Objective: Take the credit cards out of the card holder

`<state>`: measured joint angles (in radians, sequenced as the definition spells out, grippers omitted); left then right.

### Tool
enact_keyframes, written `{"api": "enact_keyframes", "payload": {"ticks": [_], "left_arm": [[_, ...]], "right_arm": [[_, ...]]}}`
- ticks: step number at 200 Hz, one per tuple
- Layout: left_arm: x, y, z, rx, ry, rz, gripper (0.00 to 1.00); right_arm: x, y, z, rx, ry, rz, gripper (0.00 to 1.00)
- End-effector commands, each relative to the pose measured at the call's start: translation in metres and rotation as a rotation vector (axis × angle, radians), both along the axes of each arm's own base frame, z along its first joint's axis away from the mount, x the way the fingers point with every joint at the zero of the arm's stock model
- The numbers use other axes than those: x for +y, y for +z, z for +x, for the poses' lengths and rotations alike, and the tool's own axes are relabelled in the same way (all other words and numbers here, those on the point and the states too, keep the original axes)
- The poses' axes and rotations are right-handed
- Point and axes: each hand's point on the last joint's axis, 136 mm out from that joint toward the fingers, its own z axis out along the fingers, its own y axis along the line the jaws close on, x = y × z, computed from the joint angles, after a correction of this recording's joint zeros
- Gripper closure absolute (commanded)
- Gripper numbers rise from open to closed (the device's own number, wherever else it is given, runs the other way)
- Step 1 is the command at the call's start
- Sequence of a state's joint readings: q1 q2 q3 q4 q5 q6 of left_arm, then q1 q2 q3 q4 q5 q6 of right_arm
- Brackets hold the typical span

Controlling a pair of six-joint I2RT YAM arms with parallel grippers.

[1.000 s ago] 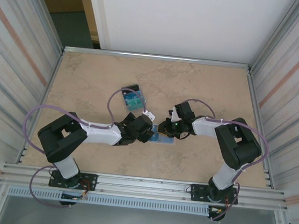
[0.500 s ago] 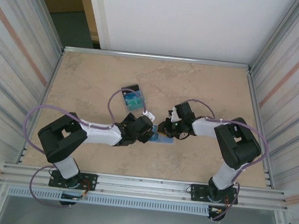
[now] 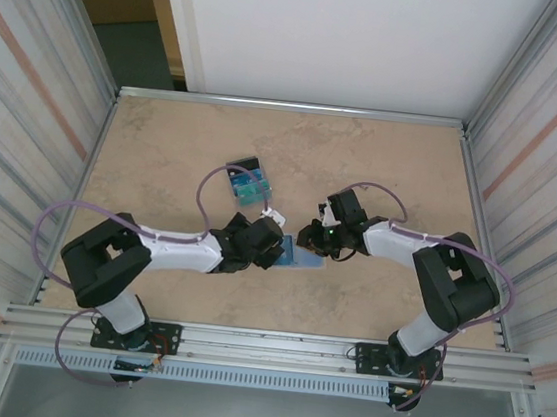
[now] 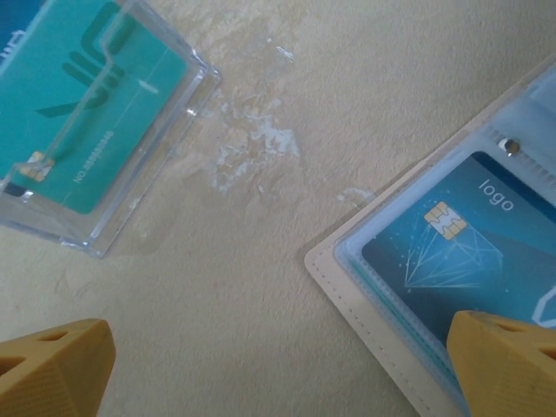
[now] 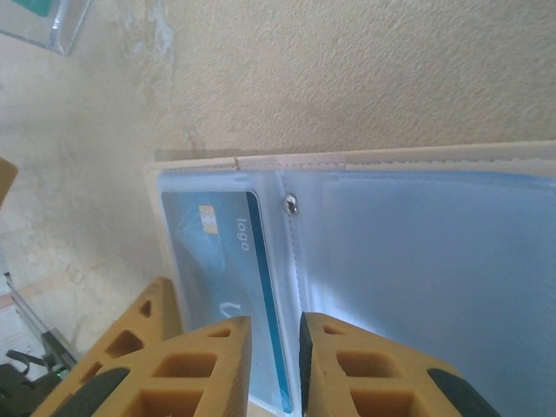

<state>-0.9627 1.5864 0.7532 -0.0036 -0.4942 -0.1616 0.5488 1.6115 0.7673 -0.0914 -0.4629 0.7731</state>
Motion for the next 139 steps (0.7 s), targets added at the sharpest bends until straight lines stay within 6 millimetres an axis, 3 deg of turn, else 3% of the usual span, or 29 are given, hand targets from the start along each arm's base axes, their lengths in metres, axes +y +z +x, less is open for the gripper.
{"api": "enact_keyframes", "payload": {"ticks": [1, 50, 139], "left_arm": [[0.008, 0.012, -0.003, -0.006, 0.059, -0.052, 0.01], [0.009, 0.001, 0.005, 0.021, 0.080, -0.036, 0.01], [0.008, -0.021, 0.002, 0.072, 0.061, 0.017, 0.01]], "right_arm": [[-0.005, 0.001, -0.007, -0.011, 0.012, -0.045, 0.78], [0.003, 0.002, -0.008, -0.016, 0.029, -0.048, 0.80], [0.005, -0.006, -0.011, 0.015, 0.029, -0.042, 0.80]]}}
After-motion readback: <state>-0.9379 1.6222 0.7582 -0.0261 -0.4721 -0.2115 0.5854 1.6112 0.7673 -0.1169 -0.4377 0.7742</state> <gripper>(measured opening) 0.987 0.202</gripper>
